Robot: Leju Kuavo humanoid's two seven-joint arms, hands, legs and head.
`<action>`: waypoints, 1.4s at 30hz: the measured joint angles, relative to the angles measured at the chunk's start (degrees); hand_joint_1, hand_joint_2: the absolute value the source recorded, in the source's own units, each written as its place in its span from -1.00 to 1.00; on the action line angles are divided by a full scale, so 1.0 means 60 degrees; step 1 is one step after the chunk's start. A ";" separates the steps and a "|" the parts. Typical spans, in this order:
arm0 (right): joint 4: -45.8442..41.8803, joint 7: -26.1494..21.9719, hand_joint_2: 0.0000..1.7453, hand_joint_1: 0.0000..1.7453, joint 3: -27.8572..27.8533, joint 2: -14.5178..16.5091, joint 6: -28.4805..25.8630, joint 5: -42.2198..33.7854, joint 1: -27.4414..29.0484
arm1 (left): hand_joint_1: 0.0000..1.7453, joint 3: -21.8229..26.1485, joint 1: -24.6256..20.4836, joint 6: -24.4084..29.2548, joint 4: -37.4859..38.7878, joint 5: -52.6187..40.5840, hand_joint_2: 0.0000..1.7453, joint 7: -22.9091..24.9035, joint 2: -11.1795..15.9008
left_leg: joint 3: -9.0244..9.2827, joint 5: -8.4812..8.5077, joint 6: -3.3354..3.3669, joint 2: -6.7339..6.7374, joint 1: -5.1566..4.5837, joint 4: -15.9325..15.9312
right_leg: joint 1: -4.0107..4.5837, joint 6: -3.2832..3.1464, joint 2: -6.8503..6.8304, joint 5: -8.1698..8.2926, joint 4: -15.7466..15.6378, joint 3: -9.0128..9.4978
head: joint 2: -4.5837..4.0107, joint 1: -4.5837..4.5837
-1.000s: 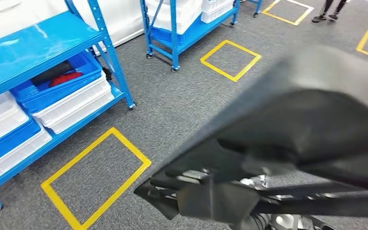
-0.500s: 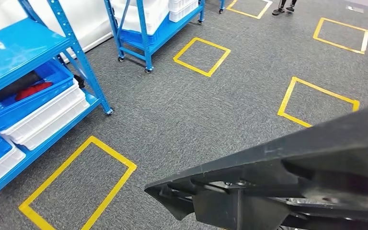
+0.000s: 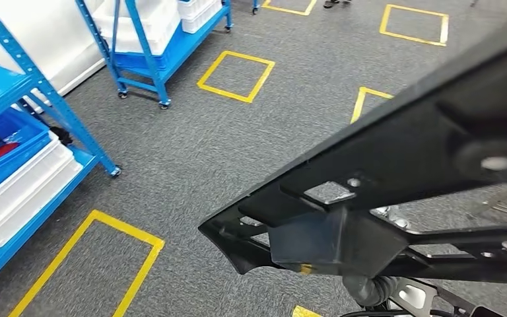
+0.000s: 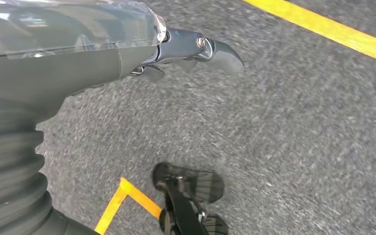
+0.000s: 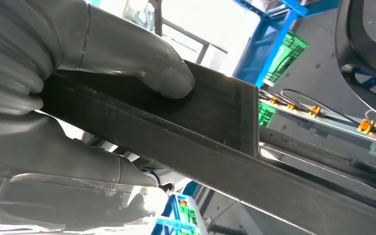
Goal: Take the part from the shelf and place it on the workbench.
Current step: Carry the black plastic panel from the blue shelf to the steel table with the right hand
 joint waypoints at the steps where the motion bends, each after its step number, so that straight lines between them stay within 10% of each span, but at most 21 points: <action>1: 0.0041 -0.0003 1.00 1.00 0.0014 -0.0004 0.0043 0.0026 -0.0030 | -1.00 0.0000 0.0003 0.0024 0.0000 -0.0001 1.00 0.0005 0.0007 | 0.0223 0.0198 0.0033 -0.0186 0.0011 -0.0535 | 0.0001 0.0038 0.0119 -0.0006 0.0037 -0.0032 | 0.0000 0.0000; 5: 0.0321 0.0003 1.00 1.00 0.0023 0.0175 0.0557 0.0331 -0.0001 | -1.00 0.0035 -0.0003 0.0242 0.0000 0.0001 1.00 0.0109 -0.0010 | 0.0425 0.0303 0.0207 -0.0234 -0.0015 -0.1058 | -0.0052 0.0275 0.0451 0.0067 0.0045 -0.0154 | 0.0000 0.0001; 9: 0.0605 -0.0015 1.00 1.00 0.0005 0.0256 0.0625 0.0160 0.0062 | -1.00 0.0148 -0.0003 0.0326 0.0000 0.0103 1.00 0.0074 -0.0105 | 0.0499 0.0413 0.0419 0.0192 -0.0002 -0.1233 | -0.0004 0.0419 -0.0434 -0.0677 0.1315 -0.0784 | 0.0000 0.0003; 12: 0.0825 -0.0016 1.00 1.00 -0.0055 0.0259 0.0520 0.0007 0.0187 | -1.00 0.0189 0.0054 0.0272 0.0000 0.0125 1.00 -0.0007 -0.0132 | 0.0485 0.0392 0.0446 0.0563 -0.0049 -0.1225 | -0.0036 0.0446 -0.0669 -0.1207 0.2836 -0.1542 | 0.0000 0.0003; 18: 0.1039 -0.0017 1.00 1.00 -0.0259 0.0327 0.0573 -0.0239 0.0298 | -1.00 0.0246 0.0031 0.0248 0.0000 0.0191 1.00 -0.0080 -0.0179 | 0.0582 0.0256 0.0296 0.1113 -0.0169 -0.1180 | 0.0131 0.0217 -0.1425 -0.0059 0.0039 -0.0012 | 0.0000 0.0002; 22: 0.1189 -0.0023 1.00 1.00 -0.0412 0.0482 0.0585 -0.0319 0.0416 | -1.00 0.0363 -0.0008 0.0248 0.0001 0.0295 1.00 -0.0097 -0.0220 | 0.0584 0.0010 0.0116 0.1069 -0.0149 -0.0969 | 0.0096 0.0041 -0.1056 -0.0025 -0.0111 0.0018 | 0.0000 0.0000; 27: 0.1338 -0.0027 1.00 1.00 -0.0425 0.0671 0.0574 -0.0278 0.0491 | -1.00 0.0434 0.0070 0.0260 0.0005 0.0350 1.00 -0.0102 -0.0255 | -0.0639 -0.1147 0.0014 0.0323 -0.0086 0.1651 | 0.0078 -0.0080 -0.0463 0.0018 -0.0135 0.0027 | 0.0000 0.0000; 32: 0.1446 -0.0026 1.00 1.00 -0.0425 0.0814 0.0389 -0.0183 0.0497 | -1.00 0.0574 0.0064 0.0300 0.0006 0.0420 1.00 -0.0052 -0.0292 | 0.0296 0.0217 0.0084 -0.0194 -0.0025 -0.0699 | 0.0079 0.0024 0.0141 -0.0013 -0.0018 0.0022 | 0.0000 0.0000; 35: 0.1520 -0.0019 1.00 1.00 -0.0425 0.0824 0.0338 -0.0343 0.0465 | -1.00 0.0604 0.0041 0.0305 0.0007 0.0424 1.00 -0.0055 -0.0299 | 0.0440 0.0255 0.0209 -0.0246 -0.0038 -0.1041 | 0.0050 0.0202 0.0408 0.0032 -0.0014 -0.0069 | 0.0000 0.0000; 38: 0.1592 -0.0021 1.00 1.00 -0.0428 0.0820 0.0362 -0.0510 0.0416 | -1.00 0.0608 -0.0019 0.0285 0.0007 0.0426 1.00 -0.0097 -0.0314 | 0.0486 0.0354 0.0412 0.0047 -0.0015 -0.1169 | 0.0072 0.0329 -0.0095 -0.0276 0.0471 -0.0316 | 0.0000 0.0002; 42: 0.1711 -0.0027 1.00 1.00 -0.0444 0.0817 0.0400 -0.0605 0.0357 | -1.00 0.0613 0.0021 0.0277 0.0007 0.0432 1.00 -0.0120 -0.0319 | 0.0485 0.0339 0.0496 0.0488 -0.0066 -0.1191 | -0.0019 0.0439 -0.0634 -0.1202 0.2537 -0.1340 | 0.0000 0.0003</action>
